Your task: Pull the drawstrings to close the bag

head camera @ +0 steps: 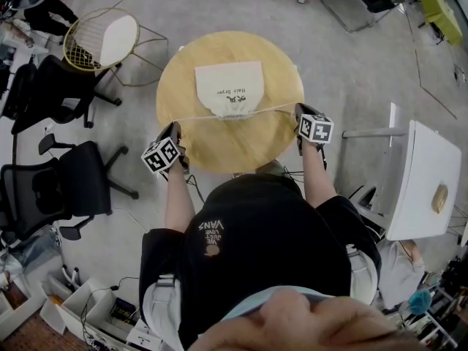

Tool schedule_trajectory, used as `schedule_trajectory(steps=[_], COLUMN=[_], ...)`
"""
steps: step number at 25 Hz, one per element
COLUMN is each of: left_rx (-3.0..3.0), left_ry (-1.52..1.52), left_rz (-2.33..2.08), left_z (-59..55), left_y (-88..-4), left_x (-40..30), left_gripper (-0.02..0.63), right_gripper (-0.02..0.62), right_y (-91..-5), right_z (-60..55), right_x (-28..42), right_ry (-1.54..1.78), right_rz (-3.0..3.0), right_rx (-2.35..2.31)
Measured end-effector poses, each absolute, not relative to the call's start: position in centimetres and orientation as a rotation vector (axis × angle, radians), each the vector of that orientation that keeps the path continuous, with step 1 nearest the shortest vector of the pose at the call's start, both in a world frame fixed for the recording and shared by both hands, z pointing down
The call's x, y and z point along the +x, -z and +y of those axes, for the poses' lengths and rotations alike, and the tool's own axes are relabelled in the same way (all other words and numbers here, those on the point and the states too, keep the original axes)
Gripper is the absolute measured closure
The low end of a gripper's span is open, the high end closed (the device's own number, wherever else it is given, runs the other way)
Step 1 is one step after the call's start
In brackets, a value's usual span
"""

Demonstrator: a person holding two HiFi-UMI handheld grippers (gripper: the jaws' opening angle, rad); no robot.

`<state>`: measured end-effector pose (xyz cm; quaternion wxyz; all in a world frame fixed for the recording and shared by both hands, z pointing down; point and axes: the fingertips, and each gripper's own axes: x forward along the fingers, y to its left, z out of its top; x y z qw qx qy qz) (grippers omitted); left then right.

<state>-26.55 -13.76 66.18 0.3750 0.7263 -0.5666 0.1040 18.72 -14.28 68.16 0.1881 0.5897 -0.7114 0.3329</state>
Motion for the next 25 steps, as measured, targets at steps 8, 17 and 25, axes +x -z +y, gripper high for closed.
schedule_trajectory(steps=[8, 17, 25], left_rx=[1.845, 1.827, 1.820], left_ry=[-0.269, -0.274, -0.277], left_rz=[-1.447, -1.470, -1.488], left_z=[-13.1, -12.3, -11.4], left_y=[-66.6, -66.9, -66.8], left_x=[-26.9, -27.8, -28.7], left_gripper=[0.549, 0.485, 0.485], right_gripper=[0.568, 0.517, 0.517], right_y=[-68.6, -69.2, -68.7], right_z=[-13.5, -12.4, -11.6], right_x=[18.8, 18.7, 19.0], right_ry=[-0.957, -0.993, -1.012], right_rz=[-1.988, -1.967, -1.986], right_rx=[1.674, 1.676, 1.725])
